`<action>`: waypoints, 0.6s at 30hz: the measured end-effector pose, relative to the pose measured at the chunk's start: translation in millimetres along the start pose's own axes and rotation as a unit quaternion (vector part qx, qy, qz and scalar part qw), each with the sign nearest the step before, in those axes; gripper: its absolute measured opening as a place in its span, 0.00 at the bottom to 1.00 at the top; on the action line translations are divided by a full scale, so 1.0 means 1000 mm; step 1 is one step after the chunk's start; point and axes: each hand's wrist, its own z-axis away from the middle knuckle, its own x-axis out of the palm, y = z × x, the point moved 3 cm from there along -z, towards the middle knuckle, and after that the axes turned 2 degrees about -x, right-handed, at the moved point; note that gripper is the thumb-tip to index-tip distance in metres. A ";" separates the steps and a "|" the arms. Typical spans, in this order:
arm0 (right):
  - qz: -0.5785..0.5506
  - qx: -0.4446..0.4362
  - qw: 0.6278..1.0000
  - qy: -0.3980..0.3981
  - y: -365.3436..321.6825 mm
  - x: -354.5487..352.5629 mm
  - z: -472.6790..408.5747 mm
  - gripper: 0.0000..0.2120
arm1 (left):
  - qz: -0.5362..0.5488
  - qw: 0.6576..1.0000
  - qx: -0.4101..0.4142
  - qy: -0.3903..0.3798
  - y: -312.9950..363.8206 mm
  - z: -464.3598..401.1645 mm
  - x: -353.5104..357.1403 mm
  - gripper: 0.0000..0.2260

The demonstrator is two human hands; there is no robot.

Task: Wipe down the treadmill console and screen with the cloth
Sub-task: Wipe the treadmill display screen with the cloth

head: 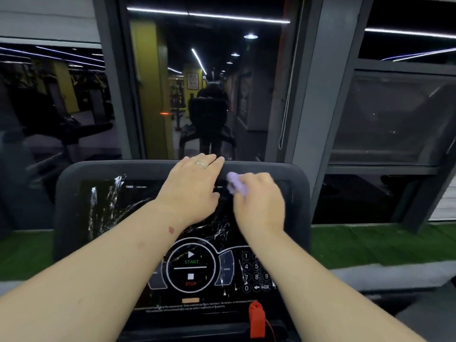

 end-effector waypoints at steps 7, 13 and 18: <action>-0.169 -0.097 0.970 -0.145 -0.070 -0.001 0.007 0.12 | 0.124 0.991 0.009 0.052 -0.044 0.037 -0.017 0.23; -0.251 -0.053 0.938 -0.234 -0.095 0.011 0.014 0.27 | 0.212 0.977 -0.027 0.007 -0.070 0.063 -0.015 0.26; -0.299 -0.023 0.913 -0.278 -0.103 0.028 0.017 0.36 | 0.193 0.980 -0.042 -0.017 -0.087 0.078 -0.017 0.24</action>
